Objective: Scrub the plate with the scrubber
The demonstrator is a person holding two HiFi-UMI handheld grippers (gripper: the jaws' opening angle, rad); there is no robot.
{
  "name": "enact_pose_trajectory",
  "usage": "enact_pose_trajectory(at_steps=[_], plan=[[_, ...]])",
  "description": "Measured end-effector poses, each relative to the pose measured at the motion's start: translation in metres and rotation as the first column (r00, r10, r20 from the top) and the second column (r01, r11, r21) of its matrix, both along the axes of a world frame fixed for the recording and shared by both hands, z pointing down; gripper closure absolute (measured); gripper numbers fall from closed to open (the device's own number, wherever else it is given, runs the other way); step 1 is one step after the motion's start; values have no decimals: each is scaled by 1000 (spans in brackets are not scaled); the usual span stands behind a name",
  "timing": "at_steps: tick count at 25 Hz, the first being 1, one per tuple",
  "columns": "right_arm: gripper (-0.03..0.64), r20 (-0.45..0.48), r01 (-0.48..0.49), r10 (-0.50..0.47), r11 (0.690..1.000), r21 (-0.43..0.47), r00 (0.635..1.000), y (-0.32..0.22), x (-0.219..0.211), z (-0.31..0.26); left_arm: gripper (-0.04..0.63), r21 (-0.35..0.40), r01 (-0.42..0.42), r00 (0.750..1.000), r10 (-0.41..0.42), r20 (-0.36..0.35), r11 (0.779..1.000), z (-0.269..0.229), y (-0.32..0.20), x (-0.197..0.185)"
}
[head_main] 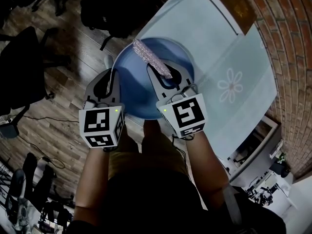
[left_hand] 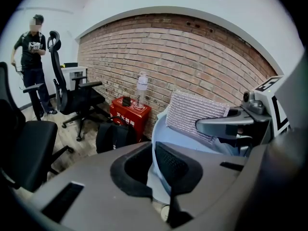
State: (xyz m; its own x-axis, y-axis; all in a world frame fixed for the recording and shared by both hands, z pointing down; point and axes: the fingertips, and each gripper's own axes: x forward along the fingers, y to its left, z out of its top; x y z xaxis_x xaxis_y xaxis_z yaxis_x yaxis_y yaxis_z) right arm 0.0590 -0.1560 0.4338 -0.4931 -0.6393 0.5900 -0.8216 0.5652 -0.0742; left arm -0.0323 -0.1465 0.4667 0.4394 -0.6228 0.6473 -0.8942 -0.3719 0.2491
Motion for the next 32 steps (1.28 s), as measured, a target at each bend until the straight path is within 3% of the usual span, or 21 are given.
enact_pose_trajectory(at_steps=[22, 32], plan=[[529, -187, -112, 103, 993, -38, 977, 9, 90, 4, 561, 24, 11, 1000, -11, 11, 1000, -1, 3, 3], [529, -252, -55, 30, 994, -92, 967, 43, 105, 3, 561, 30, 4, 1000, -5, 11, 1000, -1, 4, 4]])
